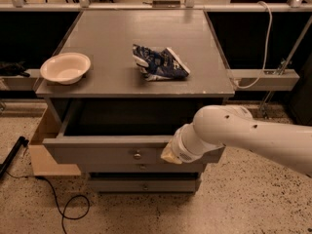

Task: Close top drawer

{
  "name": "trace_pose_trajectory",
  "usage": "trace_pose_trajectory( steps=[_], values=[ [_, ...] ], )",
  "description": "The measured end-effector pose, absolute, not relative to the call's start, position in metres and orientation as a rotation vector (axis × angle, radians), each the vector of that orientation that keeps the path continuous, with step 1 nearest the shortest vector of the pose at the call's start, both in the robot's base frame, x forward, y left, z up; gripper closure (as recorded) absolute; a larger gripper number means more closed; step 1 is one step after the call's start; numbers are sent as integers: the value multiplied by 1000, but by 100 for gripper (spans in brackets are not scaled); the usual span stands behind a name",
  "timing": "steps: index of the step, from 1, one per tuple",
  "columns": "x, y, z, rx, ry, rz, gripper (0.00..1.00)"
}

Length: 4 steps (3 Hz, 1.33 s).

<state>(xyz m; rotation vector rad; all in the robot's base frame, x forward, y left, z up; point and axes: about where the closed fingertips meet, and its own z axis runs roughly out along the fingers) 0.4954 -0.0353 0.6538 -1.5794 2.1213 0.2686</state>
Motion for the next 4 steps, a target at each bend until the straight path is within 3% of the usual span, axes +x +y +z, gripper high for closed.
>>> trace_pose_trajectory(
  steps=[2,4],
  values=[
    [506,-17,662,-1620,2001,296,100],
    [510,-32,653,-1612,2041,274,100]
  ],
)
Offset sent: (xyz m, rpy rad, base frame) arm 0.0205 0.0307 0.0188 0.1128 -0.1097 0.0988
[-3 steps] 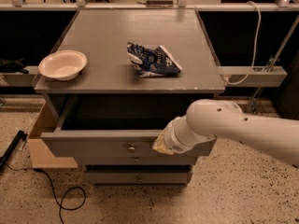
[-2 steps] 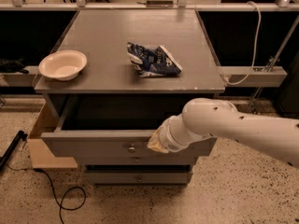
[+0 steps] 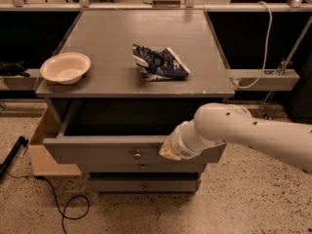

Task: Close top drawer

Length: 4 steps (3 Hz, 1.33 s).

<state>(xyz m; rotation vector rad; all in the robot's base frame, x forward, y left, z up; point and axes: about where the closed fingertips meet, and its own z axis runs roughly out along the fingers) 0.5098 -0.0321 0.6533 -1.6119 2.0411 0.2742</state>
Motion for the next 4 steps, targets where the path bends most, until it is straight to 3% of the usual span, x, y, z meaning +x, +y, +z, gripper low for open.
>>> trace_pose_trajectory(
  steps=[2,3,4],
  values=[
    [540,-50,640,-1589,2072,265,100],
    [571,-15,639,-1626,2009,268,100],
    [571,-15,639,-1627,2009,268,96]
  ],
)
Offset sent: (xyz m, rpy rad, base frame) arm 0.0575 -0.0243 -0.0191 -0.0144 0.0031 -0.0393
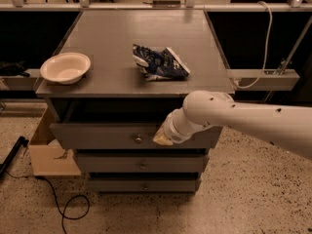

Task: Close top drawer

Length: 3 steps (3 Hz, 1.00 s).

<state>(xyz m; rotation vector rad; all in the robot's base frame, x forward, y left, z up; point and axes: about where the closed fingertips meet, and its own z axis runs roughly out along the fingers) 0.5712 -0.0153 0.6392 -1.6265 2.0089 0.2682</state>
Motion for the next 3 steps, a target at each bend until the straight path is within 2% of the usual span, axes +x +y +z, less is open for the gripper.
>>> trace_pose_trajectory(
  steps=[2,3],
  values=[
    [571,-15,639,-1627,2009,268,50],
    [571,-15,639,-1627,2009,268,19]
  ],
)
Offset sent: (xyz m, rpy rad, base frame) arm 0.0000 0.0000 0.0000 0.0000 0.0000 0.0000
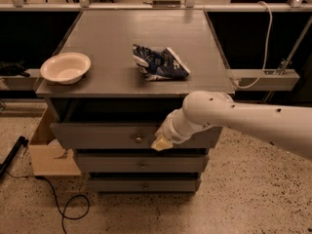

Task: Close top drawer

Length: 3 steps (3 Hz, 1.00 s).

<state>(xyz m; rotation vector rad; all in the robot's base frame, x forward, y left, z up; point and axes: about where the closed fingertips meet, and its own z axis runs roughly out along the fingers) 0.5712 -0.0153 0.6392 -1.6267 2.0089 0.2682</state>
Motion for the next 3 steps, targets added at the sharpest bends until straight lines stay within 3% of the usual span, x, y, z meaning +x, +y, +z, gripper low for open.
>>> trace_pose_trajectory(
  steps=[1,2,3],
  values=[
    [571,-15,639,-1627,2009,268,0],
    [564,-16,640,-1627,2009,270,0],
    [563,-16,640,-1627,2009,270,18]
  ],
)
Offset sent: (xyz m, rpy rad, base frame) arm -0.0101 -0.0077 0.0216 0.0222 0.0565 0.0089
